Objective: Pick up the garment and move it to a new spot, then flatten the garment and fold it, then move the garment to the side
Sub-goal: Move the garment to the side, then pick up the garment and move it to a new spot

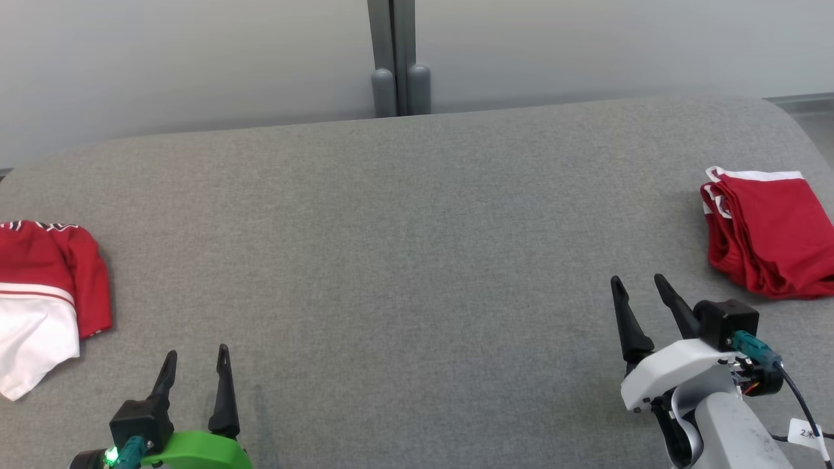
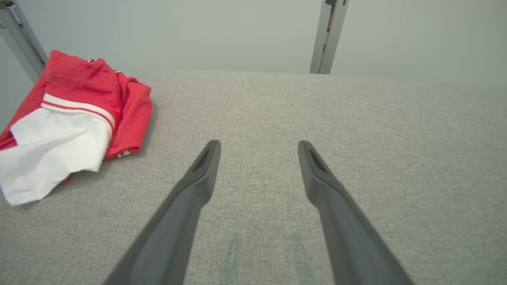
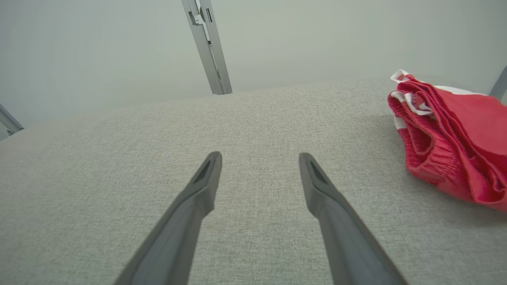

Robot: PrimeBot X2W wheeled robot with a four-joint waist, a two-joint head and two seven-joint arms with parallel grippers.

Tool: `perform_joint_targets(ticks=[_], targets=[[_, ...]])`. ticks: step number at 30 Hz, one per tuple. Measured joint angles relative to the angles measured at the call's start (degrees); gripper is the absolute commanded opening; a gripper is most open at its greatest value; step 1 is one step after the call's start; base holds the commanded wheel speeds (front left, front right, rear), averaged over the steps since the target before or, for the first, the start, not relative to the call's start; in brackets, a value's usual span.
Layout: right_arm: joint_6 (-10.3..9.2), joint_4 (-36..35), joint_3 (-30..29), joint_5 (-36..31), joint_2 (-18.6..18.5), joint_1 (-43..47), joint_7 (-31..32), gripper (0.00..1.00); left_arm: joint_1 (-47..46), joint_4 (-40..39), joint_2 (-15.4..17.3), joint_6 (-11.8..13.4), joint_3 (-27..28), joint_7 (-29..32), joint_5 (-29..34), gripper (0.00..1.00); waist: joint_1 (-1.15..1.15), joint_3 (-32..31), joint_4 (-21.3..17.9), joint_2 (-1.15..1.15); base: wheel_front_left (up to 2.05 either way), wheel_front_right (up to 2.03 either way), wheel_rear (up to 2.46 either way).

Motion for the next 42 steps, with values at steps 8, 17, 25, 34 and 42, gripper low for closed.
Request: perform_joint_targets(ticks=[8,17,25,34,42], targets=[[0.00,0.0,1.0,0.1,0.0,0.2,0.0,1.00,0.0,0.0,-0.1,0.0,-0.7,0.0,-0.7,1.00,0.00,0.2,1.5,0.00,0.00,0.00,0.00],[0.00,-0.4,2.1,-0.5,0.0,0.3,0.0,1.00,-1.5,1.3,-0.2,0.0,-0.1,0.0,-1.5,1.00,0.00,0.9,7.2,0.00,0.00,0.00,0.00],[0.00,0.0,3.5,-0.4,0.0,-0.1,0.0,1.00,-1.4,3.5,-0.2,0.0,1.8,0.0,-2.4,1.00,0.00,1.5,14.9,0.00,0.00,0.00,0.00],[0.00,0.4,4.2,-0.5,0.0,-0.8,0.0,1.00,-1.0,4.0,-0.1,0.0,5.3,0.0,-4.5,1.00,0.00,2.2,23.0,0.00,0.00,0.00,0.00],[0.00,0.0,4.8,-1.5,0.1,-2.8,0.0,1.00,-2.9,1.7,-0.1,0.0,7.1,0.0,-5.3,1.00,0.00,5.0,24.8,0.00,0.00,0.00,0.00]])
